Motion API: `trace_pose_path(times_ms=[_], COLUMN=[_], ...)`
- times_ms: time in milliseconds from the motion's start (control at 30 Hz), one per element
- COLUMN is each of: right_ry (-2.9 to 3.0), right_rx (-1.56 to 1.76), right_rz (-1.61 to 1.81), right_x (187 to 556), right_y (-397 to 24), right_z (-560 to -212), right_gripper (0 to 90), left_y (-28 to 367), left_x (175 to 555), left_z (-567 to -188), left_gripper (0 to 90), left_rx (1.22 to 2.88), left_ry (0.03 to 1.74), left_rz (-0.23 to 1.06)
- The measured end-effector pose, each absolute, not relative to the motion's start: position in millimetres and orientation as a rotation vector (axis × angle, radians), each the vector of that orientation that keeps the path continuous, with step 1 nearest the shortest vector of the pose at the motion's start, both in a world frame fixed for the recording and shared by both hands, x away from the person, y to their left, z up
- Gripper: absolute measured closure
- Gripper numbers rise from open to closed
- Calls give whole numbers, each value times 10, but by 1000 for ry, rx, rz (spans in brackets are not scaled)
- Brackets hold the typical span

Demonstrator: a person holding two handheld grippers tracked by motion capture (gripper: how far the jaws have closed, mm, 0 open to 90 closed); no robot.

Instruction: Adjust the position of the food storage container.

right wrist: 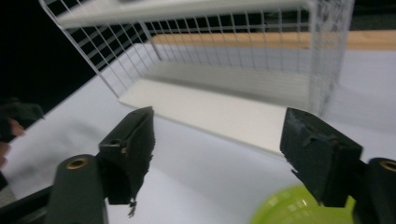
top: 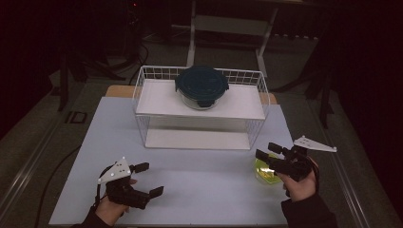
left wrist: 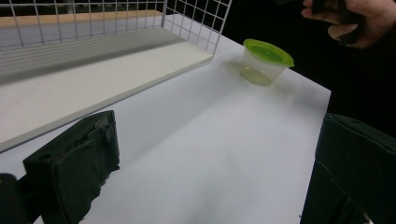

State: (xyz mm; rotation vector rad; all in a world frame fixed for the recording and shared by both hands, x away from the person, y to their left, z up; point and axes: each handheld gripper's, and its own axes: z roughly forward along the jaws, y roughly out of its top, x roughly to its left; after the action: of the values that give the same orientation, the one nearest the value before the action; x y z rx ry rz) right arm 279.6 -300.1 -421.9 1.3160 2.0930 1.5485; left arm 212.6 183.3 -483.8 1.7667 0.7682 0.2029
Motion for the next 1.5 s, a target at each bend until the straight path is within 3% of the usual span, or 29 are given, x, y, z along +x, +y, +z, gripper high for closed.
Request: trace_pose_path(times_ms=[300, 400, 600, 700, 867, 1500], right_ry=[2098, 2099, 2079, 2075, 2061, 1985], right_rx=[1362, 1371, 1409, 1426, 1468, 1636], right_rz=[1410, 1391, 1355, 1333, 1317, 1173], right_x=[2744, 2737, 2716, 2705, 2684, 2658], right_y=[-3197, -3229, -3346, -3403, -3537, -3893], right_z=[-4374, -4401, -4484, -4522, -4593, -4972], right_gripper=[531, 581, 800, 853, 895, 899], left_y=[1837, 1837, 1840, 1841, 1844, 1842], left_x=[2120, 2120, 2120, 2123, 2130, 2128], left_z=[-4846, -4846, -4847, -4849, -4859, -4850], left_gripper=[0, 0, 0, 0, 0, 0], left_rx=[1763, 1763, 1764, 1766, 1765, 1757], left_ry=[767, 765, 765, 765, 769, 756], left_rz=[202, 202, 201, 200, 199, 200])
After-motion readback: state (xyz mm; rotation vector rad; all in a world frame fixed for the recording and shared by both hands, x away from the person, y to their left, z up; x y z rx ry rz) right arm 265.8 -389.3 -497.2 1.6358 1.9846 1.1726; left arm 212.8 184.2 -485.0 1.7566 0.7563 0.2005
